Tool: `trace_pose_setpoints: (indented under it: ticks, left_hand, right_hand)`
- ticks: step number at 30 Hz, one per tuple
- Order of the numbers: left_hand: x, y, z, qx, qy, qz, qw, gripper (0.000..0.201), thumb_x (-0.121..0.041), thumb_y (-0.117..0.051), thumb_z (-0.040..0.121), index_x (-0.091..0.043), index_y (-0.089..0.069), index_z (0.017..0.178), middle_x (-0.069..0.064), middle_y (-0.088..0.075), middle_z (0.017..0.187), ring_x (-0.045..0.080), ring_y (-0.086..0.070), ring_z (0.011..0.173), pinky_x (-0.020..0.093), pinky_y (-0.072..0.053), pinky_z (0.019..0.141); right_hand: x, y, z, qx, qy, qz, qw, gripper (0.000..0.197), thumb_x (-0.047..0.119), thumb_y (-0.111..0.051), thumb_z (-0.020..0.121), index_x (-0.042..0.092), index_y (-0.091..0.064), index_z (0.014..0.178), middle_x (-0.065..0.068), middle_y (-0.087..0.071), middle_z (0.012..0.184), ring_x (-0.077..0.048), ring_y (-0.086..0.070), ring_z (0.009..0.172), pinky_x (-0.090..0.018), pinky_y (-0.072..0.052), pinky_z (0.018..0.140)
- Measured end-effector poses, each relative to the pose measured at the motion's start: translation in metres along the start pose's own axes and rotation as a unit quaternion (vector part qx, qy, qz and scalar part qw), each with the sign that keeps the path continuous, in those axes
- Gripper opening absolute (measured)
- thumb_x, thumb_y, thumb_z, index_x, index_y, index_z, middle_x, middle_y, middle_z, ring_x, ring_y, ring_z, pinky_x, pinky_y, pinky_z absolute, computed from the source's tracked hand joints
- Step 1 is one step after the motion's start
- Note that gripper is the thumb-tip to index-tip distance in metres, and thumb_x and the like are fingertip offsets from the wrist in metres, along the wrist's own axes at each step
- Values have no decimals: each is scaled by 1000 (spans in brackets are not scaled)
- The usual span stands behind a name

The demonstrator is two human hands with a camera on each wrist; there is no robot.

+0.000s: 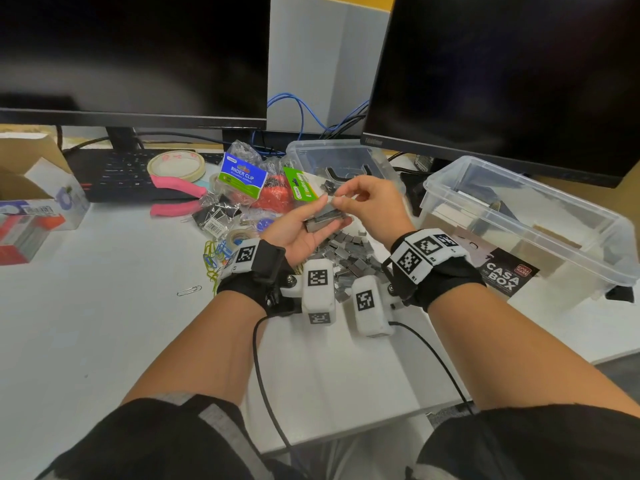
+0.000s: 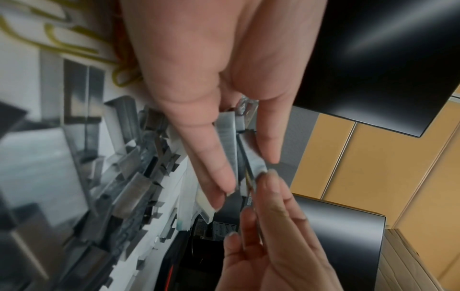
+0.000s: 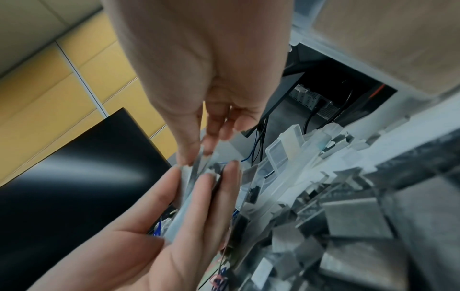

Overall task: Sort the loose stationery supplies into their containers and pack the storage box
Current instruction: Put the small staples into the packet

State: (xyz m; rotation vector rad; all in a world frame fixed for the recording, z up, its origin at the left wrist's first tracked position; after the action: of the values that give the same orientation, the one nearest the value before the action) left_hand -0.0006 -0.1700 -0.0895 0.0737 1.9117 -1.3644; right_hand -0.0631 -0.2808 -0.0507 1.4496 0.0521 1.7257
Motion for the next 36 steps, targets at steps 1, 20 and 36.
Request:
trace_pose_setpoints:
  ticks: [1, 20, 36]
  left_hand:
    - [0, -1, -1, 2, 3, 5, 1000, 22, -12, -45, 98, 4, -58, 100, 17, -70, 85, 28, -68, 85, 22, -56, 60]
    - [-14, -105, -7, 25, -44, 85, 995, 23, -5, -40, 99, 9, -51, 114, 25, -58, 116, 33, -53, 121, 33, -47, 93]
    - [40, -218, 40, -8, -15, 172, 985, 38, 2, -38, 97, 8, -39, 135, 24, -42, 141, 33, -44, 130, 36, -41, 104]
  right_hand:
    - [1, 0, 0, -9, 3, -28, 1000, 7, 17, -70, 82, 21, -63, 82, 7, -52, 84, -3, -46, 70, -17, -37, 64]
    - [38, 71, -3, 103, -52, 186, 976, 21, 7, -46, 97, 14, -57, 113, -12, -58, 94, -17, -60, 83, -28, -57, 74]
    - [10, 204, -3, -7, -49, 140, 989, 31, 2, -56, 91, 2, -58, 121, -13, -67, 106, -13, -67, 88, -17, -55, 72]
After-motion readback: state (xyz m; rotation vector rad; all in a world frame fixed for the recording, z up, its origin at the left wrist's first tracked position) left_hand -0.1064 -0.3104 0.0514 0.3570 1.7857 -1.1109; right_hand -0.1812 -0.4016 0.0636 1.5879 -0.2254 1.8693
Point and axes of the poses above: each hand's wrist, its own z-axis towards the middle knuckle, its own y-axis out of the back of the hand, x = y × z, the point moved 3 cm from there along z, towards the middle knuckle
